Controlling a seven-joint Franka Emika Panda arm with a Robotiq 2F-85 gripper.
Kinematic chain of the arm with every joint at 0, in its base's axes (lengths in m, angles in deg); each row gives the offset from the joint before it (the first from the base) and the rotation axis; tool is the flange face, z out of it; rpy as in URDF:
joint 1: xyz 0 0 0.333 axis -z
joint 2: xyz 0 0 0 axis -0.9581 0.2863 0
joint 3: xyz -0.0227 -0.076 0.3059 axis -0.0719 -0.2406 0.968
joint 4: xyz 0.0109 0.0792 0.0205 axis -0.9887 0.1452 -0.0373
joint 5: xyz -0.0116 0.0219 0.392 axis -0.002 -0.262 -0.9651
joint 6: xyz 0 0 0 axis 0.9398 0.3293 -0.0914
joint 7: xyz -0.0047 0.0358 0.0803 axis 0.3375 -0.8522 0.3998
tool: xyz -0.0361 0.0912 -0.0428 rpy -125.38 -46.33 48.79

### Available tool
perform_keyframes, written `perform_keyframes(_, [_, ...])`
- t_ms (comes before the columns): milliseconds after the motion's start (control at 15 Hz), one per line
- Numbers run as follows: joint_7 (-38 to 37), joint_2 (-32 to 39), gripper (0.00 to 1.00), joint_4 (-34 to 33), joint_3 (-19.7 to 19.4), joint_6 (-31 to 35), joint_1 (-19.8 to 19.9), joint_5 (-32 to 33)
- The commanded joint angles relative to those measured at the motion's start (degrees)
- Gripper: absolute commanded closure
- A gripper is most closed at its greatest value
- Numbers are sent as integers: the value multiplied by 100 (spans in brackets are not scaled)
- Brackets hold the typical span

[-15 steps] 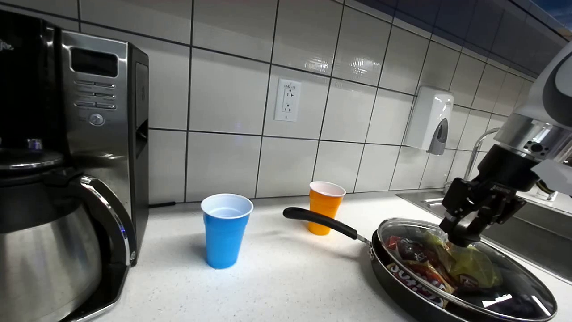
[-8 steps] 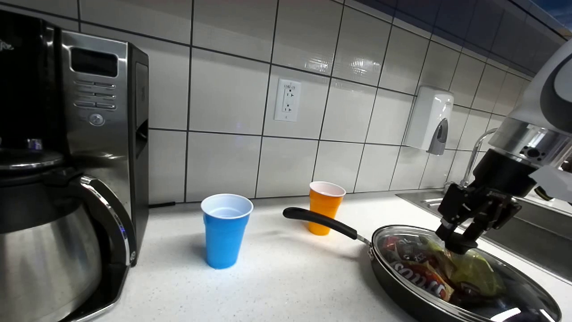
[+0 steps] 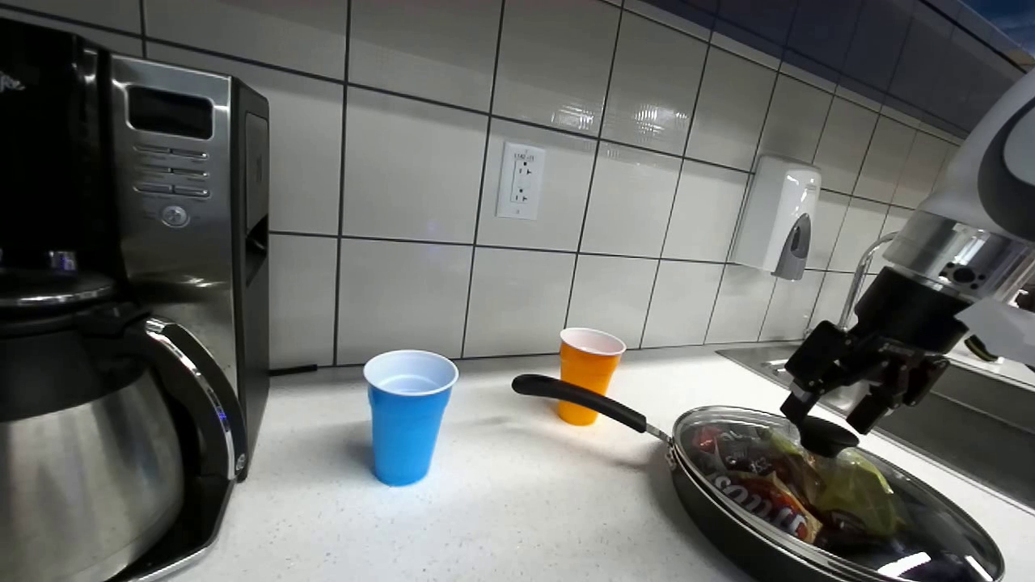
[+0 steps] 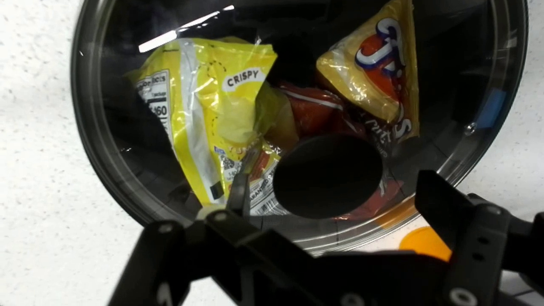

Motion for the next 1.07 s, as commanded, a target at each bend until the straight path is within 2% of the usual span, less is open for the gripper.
perform_keyframes(0, [-287,-75,0,51,165,173,218,315])
perform_keyframes(267, [-350,-146,0,110,196,164,215,400])
perform_keyframes(333, [-824,-88,0,113,244,164,446,1031])
perform_keyframes(600, [-1271,-469,0,99,307,-180,618,1730])
perform_keyframes(1000, [-1304,-1144,0,351,539,-403,524,1640])
